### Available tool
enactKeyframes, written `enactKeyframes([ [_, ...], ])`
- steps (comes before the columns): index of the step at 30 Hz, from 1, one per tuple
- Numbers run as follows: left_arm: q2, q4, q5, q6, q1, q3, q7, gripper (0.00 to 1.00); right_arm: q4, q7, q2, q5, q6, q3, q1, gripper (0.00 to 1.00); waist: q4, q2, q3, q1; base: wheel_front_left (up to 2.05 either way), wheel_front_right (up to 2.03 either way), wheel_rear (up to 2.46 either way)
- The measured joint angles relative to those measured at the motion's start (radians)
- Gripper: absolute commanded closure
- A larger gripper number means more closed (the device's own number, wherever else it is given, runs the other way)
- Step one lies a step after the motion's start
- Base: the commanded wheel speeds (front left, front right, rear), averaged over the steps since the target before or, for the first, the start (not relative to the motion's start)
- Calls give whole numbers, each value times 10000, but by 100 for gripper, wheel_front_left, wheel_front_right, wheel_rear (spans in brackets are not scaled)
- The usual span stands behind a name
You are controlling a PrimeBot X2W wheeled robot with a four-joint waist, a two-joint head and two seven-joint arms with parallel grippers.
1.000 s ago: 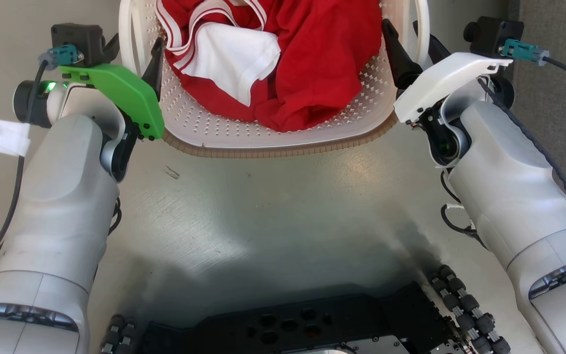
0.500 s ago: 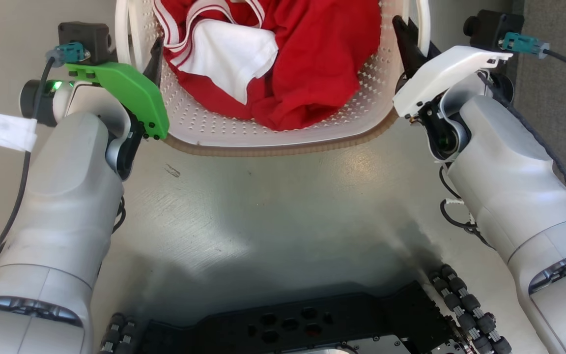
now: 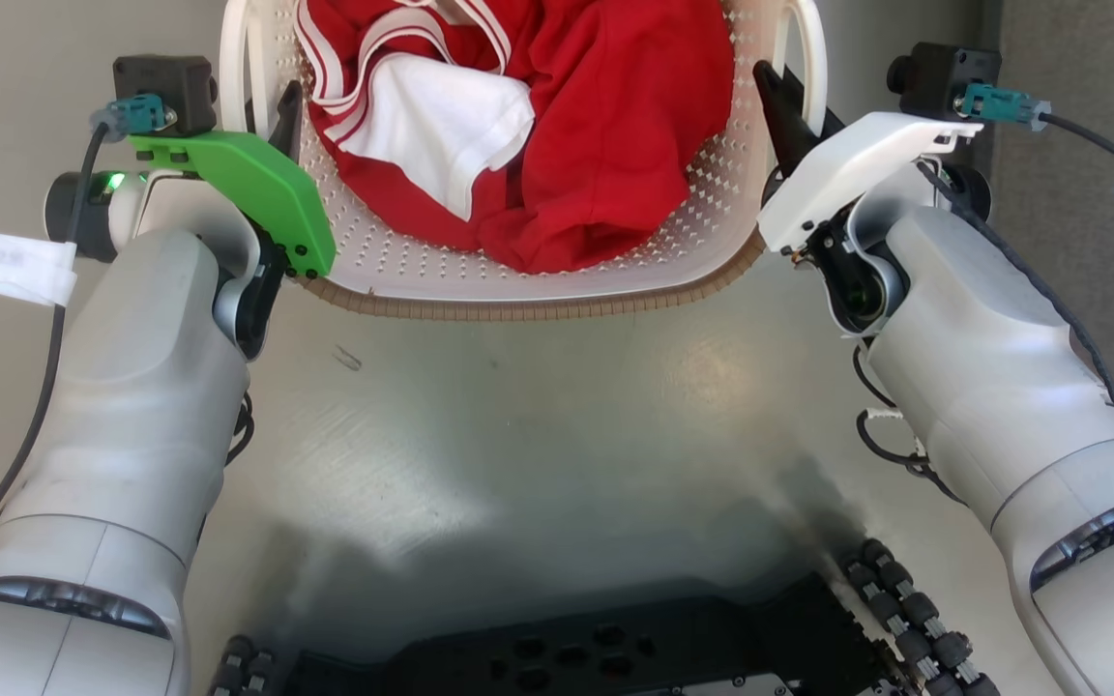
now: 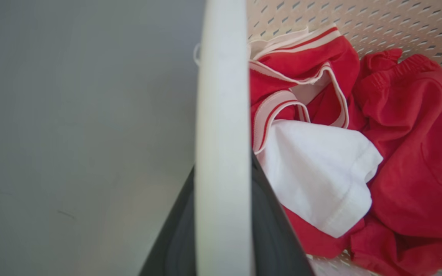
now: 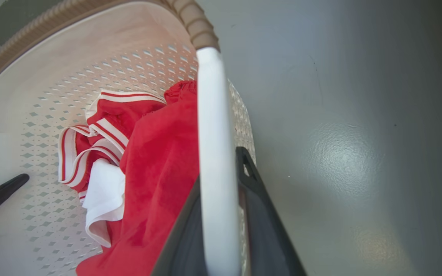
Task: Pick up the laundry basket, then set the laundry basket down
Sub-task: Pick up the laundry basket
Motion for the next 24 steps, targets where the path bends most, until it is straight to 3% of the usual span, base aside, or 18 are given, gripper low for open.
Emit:
enactKeyframes([
  [16, -224, 627, -548, -10, 748, -439, 146, 100, 397, 33, 23, 619, 0, 721, 827, 100, -103, 0, -1690, 0, 0, 0, 0],
  [24, -297, 928, -1011, -10, 1478, -644, 646, 100, 581, 575, 44, 848, -2, 1225, 1384, 100, -169, 0, -2800, -1, 0, 0, 0],
])
